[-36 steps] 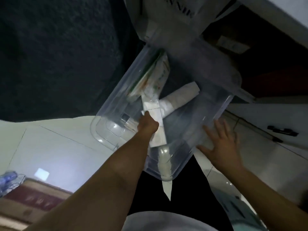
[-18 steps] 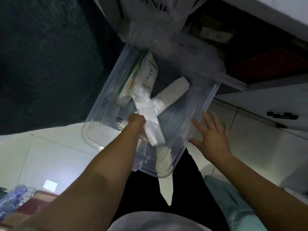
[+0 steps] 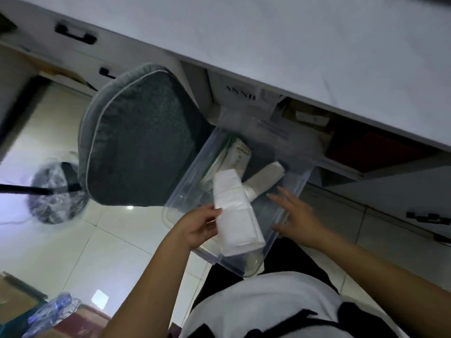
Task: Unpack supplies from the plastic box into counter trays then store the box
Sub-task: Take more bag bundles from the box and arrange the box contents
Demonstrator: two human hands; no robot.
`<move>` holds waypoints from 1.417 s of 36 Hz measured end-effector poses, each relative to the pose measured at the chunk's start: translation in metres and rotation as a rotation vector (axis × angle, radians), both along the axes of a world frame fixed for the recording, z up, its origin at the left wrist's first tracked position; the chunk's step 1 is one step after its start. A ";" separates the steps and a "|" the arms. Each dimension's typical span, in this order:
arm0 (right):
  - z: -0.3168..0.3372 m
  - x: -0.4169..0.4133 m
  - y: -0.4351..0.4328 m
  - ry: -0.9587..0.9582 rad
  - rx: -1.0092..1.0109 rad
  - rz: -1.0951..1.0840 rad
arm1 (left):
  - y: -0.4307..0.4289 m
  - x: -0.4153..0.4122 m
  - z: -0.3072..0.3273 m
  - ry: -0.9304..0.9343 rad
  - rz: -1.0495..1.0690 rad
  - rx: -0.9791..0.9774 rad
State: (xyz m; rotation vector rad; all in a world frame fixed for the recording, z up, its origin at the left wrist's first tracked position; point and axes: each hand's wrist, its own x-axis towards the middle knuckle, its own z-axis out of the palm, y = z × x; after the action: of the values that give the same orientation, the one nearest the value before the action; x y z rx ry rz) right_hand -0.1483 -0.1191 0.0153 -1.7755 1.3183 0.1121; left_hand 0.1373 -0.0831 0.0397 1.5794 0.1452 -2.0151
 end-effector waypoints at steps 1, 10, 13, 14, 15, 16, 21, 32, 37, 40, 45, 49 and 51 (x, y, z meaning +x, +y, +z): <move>0.013 0.004 -0.007 -0.085 0.011 -0.017 | 0.001 0.003 0.009 0.037 0.032 -0.007; 0.114 0.054 -0.058 -0.194 -0.352 0.310 | 0.000 0.021 0.081 0.351 -0.066 -0.140; 0.132 0.068 -0.057 -0.242 -0.495 0.376 | -0.001 0.025 0.095 0.413 -0.166 -0.162; 0.137 0.070 -0.056 -0.254 -0.542 0.394 | -0.002 0.024 0.098 0.409 -0.196 -0.178; 0.141 0.071 -0.055 -0.258 -0.578 0.404 | -0.003 0.024 0.100 0.382 -0.222 -0.201; 0.144 0.072 -0.054 -0.255 -0.593 0.401 | -0.005 0.023 0.103 0.343 -0.246 -0.227; 0.153 0.060 -0.042 -0.246 -0.508 0.262 | -0.010 0.023 0.115 0.401 -0.331 -0.268; 0.170 -0.013 -0.014 -0.511 -0.133 -0.617 | -0.041 -0.057 0.104 -0.008 -0.489 -0.720; 0.189 -0.046 -0.006 -0.704 -0.023 -0.925 | -0.048 -0.122 0.129 -0.009 -0.444 -0.917; 0.201 -0.071 -0.008 -0.747 -0.004 -0.982 | -0.057 -0.157 0.142 -0.048 -0.437 -0.984; 0.214 -0.131 -0.018 -0.851 0.036 -0.988 | -0.071 -0.220 0.161 -0.121 -0.446 -1.036; 0.219 -0.202 -0.022 -0.873 0.110 -0.964 | -0.082 -0.285 0.174 -0.134 -0.442 -0.987; 0.219 -0.241 -0.022 -0.907 0.154 -0.950 | -0.085 -0.320 0.176 -0.131 -0.434 -0.960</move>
State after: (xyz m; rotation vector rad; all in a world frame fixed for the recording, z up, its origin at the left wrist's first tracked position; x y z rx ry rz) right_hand -0.3889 -0.1412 0.2339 -0.7228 1.2387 -0.9674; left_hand -0.1832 -0.1682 0.2156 1.1255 -1.1277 -1.7923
